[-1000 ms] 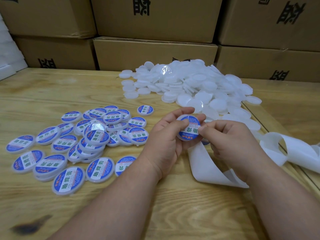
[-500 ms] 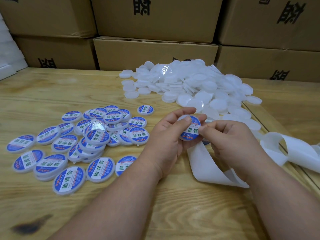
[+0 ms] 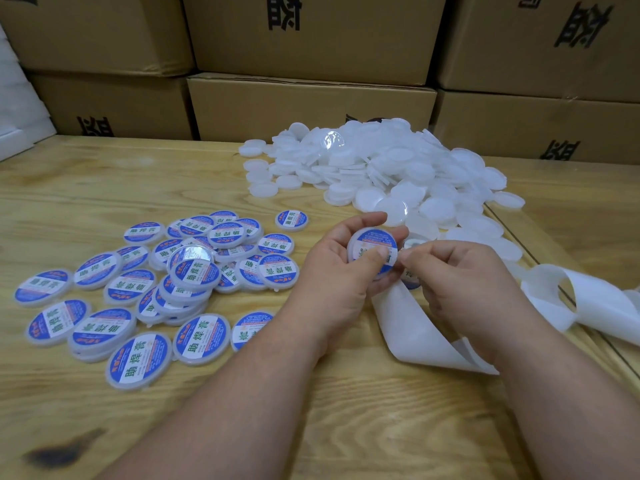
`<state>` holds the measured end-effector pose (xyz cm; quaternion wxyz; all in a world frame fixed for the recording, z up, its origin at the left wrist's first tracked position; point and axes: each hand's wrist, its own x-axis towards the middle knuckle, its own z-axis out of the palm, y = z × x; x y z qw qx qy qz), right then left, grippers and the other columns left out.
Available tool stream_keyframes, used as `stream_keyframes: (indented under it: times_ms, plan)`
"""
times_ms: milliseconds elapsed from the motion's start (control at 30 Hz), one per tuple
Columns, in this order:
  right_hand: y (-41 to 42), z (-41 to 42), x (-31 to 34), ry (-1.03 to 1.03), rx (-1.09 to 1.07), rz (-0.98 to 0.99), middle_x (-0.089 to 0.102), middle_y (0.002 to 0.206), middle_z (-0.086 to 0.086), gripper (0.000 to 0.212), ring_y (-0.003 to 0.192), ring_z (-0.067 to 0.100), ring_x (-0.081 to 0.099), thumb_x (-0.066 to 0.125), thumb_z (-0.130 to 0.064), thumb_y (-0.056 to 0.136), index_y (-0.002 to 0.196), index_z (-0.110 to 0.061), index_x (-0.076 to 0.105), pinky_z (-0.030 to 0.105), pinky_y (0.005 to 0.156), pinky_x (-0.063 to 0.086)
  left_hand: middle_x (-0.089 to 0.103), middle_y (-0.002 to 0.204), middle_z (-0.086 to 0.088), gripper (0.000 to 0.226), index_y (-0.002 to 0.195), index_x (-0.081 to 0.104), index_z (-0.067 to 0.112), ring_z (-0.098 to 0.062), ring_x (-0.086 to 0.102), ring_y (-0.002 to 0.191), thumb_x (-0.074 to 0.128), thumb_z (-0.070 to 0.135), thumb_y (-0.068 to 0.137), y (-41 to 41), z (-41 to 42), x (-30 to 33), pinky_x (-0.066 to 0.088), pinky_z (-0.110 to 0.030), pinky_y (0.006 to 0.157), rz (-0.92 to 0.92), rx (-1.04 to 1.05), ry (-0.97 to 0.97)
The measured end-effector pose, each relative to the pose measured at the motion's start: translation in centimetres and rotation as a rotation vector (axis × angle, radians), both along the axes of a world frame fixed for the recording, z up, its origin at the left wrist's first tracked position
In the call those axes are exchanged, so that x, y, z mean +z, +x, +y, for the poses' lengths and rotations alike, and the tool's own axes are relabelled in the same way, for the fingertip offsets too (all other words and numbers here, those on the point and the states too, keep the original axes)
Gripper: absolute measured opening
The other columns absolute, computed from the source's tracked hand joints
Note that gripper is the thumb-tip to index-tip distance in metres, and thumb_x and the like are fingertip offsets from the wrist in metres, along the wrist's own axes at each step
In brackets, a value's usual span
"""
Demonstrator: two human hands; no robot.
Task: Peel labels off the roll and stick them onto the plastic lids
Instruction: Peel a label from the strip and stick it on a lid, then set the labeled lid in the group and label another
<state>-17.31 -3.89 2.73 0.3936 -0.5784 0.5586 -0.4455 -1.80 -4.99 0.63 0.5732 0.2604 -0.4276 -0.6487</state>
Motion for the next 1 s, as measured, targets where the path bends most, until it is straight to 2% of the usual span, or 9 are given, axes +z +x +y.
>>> stream_keyframes:
  times_ms: [133, 233, 333, 400, 533, 667, 767, 833, 1000]
  plan:
    - [0.1, 0.1, 0.1, -0.008, -0.002, -0.029, 0.035, 0.046, -0.014, 0.021, 0.043, 0.01, 0.026, 0.068, -0.037, 0.084, 0.082, -0.021, 0.081, 0.018, 0.038, 0.026, 0.076, 0.114, -0.008, 0.036, 0.116, 0.061, 0.018, -0.017, 0.073, 0.108, 0.054, -0.011, 0.096, 0.1, -0.2, -0.1, 0.061, -0.03, 0.082, -0.029, 0.061, -0.011]
    - [-0.1, 0.0, 0.3, -0.04, -0.103, -0.026, 0.047, 0.042, -0.021, 0.018, 0.036, 0.001, 0.043, 0.065, -0.027, 0.088, 0.082, -0.031, 0.082, 0.012, 0.042, 0.031, 0.077, 0.112, -0.007, 0.036, 0.117, 0.059, 0.018, -0.02, 0.072, 0.11, 0.058, -0.01, 0.093, 0.4, -0.6, -0.2, 0.061, -0.03, 0.084, 0.002, 0.122, -0.003]
    - [-0.4, 0.0, 0.5, -0.044, -0.17, -0.051, 0.05, 0.043, -0.024, 0.021, 0.04, -0.005, 0.049, 0.063, -0.026, 0.088, 0.082, -0.035, 0.081, 0.021, 0.052, 0.032, 0.078, 0.107, -0.004, 0.043, 0.114, 0.06, 0.021, -0.019, 0.074, 0.103, 0.079, -0.001, 0.082, 0.8, -0.8, -0.1, 0.061, -0.031, 0.081, -0.002, 0.201, 0.008]
    - [-0.4, 0.0, 0.6, -0.051, -0.186, -0.061, 0.05, 0.044, -0.025, 0.02, 0.041, -0.005, 0.049, 0.062, -0.029, 0.085, 0.083, -0.035, 0.081, 0.024, 0.055, 0.031, 0.079, 0.102, -0.003, 0.04, 0.114, 0.061, 0.023, -0.022, 0.076, 0.096, 0.081, 0.007, 0.083, 1.0, -0.8, 0.0, 0.06, -0.027, 0.072, -0.015, 0.237, 0.028]
    - [-0.2, 0.1, 0.6, -0.058, -0.181, -0.047, 0.05, 0.044, -0.024, 0.021, 0.042, -0.003, 0.05, 0.061, -0.027, 0.086, 0.082, -0.035, 0.08, 0.025, 0.056, 0.031, 0.079, 0.099, -0.002, 0.02, 0.116, 0.062, 0.024, -0.025, 0.078, 0.085, 0.067, 0.031, 0.097, 1.1, -0.9, 0.2, 0.06, -0.026, 0.061, -0.052, 0.278, 0.053]
    - [0.0, 0.2, 0.8, -0.047, -0.187, -0.051, 0.05, 0.044, -0.024, 0.02, 0.041, -0.004, 0.049, 0.061, -0.034, 0.078, 0.081, -0.036, 0.08, 0.025, 0.055, 0.031, 0.08, 0.097, -0.003, 0.03, 0.114, 0.063, 0.025, -0.026, 0.078, 0.077, 0.043, 0.046, 0.106, 1.1, -1.1, 0.1, 0.06, -0.028, 0.056, -0.07, 0.318, 0.059]
    - [0.1, 0.2, 0.9, -0.05, -0.195, -0.062, 0.049, 0.043, -0.022, 0.023, 0.04, -0.003, 0.048, 0.06, -0.038, 0.071, 0.08, -0.035, 0.08, 0.025, 0.055, 0.031, 0.08, 0.094, -0.005, 0.04, 0.116, 0.058, 0.026, -0.024, 0.075, 0.063, 0.028, 0.05, 0.109, 1.1, -1.3, 0.1, 0.057, -0.027, 0.049, -0.047, 0.37, 0.067]
    - [0.1, 0.3, 1.0, -0.055, -0.195, -0.058, 0.048, 0.043, -0.021, 0.019, 0.04, -0.001, 0.046, 0.062, -0.037, 0.075, 0.08, -0.034, 0.08, 0.026, 0.054, 0.031, 0.079, 0.091, -0.009, 0.041, 0.116, 0.054, 0.026, -0.02, 0.068, 0.05, 0.022, 0.051, 0.109, 1.3, -1.5, 0.0, 0.053, -0.026, 0.044, 0.009, 0.426, 0.076]
    - [0.1, 0.4, 1.0, -0.093, -0.205, -0.027, 0.046, 0.041, -0.02, 0.024, 0.039, 0.001, 0.044, 0.062, -0.023, 0.089, 0.078, -0.035, 0.079, 0.025, 0.053, 0.03, 0.076, 0.077, -0.01, 0.022, 0.119, 0.048, 0.034, -0.02, 0.057, 0.042, 0.029, 0.038, 0.108, 2.5, -1.8, 0.1, 0.047, -0.026, 0.04, 0.237, 0.631, 0.19]
